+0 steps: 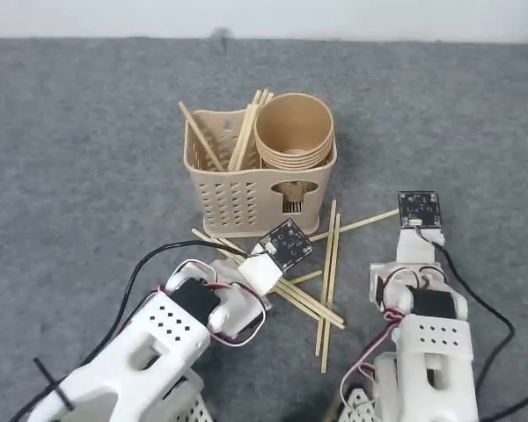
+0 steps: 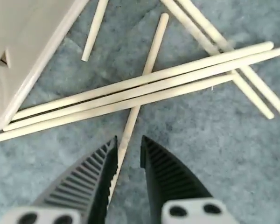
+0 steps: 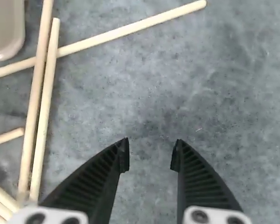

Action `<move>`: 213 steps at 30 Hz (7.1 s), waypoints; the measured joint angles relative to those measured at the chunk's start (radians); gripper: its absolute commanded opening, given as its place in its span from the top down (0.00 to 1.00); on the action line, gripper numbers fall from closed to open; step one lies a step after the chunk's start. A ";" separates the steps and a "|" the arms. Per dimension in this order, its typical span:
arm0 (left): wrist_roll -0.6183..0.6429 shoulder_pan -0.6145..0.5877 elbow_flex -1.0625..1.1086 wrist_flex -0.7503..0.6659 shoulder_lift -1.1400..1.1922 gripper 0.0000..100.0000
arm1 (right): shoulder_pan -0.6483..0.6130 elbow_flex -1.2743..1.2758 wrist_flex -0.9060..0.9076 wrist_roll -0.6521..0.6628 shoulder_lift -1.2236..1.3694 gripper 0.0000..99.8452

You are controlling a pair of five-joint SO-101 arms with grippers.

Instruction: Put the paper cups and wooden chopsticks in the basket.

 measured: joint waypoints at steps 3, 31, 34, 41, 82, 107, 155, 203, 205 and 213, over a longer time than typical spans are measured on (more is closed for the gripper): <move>0.000 0.000 0.000 -0.021 0.000 0.92 | 0.000 0.000 0.000 0.000 0.000 0.84; -0.003 -0.003 -0.190 -0.098 0.529 0.95 | -0.005 0.000 0.000 -0.002 0.000 0.84; -0.003 0.002 -0.190 -0.089 0.529 0.99 | -0.005 0.000 0.000 -0.002 0.000 0.84; -0.006 0.003 -0.186 -0.080 0.529 0.99 | -0.005 0.000 0.000 0.011 0.000 0.84; -0.601 -0.480 -0.488 0.664 0.064 0.99 | -0.005 0.000 0.000 0.015 0.000 0.84; -0.612 -0.681 -0.497 0.671 -0.549 0.99 | -0.006 0.000 0.000 0.015 0.000 0.84; 0.328 -0.364 0.212 -1.470 -0.552 0.99 | -0.014 0.000 -0.018 0.015 0.000 0.84; 0.324 -0.674 -0.229 -0.807 -0.517 0.92 | -0.014 0.000 -0.018 0.015 0.000 0.84; 0.327 -0.715 -0.290 -0.611 -0.554 0.92 | -0.014 0.000 -0.018 0.015 0.000 0.84; 0.331 -0.825 -0.321 -0.035 -0.555 0.92 | -0.014 0.000 -0.018 -0.017 0.000 0.84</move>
